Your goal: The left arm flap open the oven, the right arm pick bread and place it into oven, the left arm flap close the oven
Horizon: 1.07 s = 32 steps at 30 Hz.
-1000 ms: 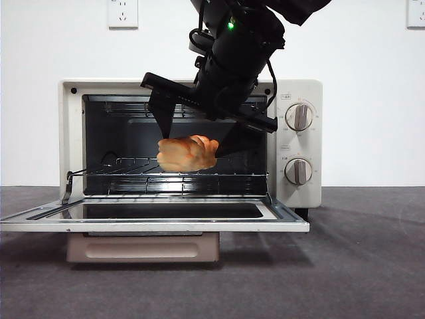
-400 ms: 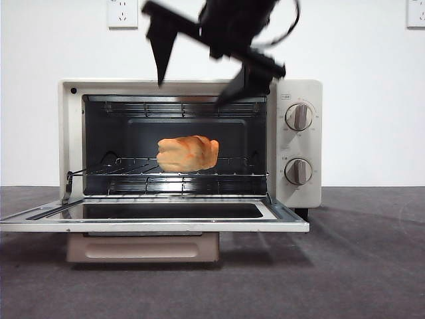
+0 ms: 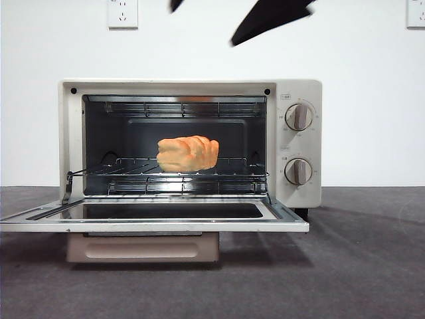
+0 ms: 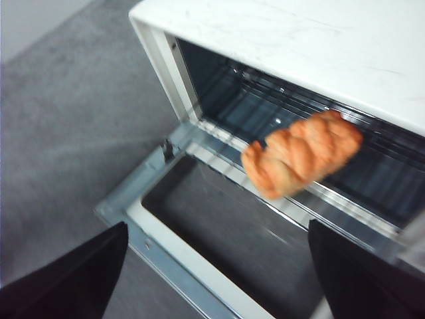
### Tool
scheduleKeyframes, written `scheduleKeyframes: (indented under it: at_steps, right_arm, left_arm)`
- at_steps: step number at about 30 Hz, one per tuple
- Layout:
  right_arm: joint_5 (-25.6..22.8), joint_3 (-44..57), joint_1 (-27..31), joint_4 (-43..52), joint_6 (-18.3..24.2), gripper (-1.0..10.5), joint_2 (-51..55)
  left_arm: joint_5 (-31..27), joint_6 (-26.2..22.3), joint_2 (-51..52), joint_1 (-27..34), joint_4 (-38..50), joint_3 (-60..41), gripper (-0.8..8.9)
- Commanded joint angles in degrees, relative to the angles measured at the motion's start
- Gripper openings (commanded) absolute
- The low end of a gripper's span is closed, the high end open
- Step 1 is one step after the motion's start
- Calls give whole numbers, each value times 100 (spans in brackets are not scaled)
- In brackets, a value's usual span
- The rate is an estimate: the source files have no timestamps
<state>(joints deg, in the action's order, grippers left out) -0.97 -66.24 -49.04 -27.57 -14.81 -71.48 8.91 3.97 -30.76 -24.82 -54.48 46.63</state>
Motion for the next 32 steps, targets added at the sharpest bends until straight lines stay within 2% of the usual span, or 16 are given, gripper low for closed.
scheduleKeyframes:
  at_steps: [1,3,15,21,25,32]
  right_arm:
    - [15,90,-22,-127,481,430,330]
    - [15,262,-22,-212,540,430,623]
    - [710,2076,-22,48,533,427,2371]
    - [699,2192,-22,125,533,427,2758]
    - [702,2192,-22,179,516,427,2828]
    - [750,2192,-28,77,470,427,2828]
  left_arm:
    - [-4,17,-24,-15,46,33,16]
    - [-4,17,-24,-15,46,33,15]
    - [-4,127,-24,-15,50,33,16]
    - [-4,181,-26,-15,109,28,16]
    - [-4,542,-28,-15,367,-17,15]
    - [-9,892,-166,103,953,-470,14]
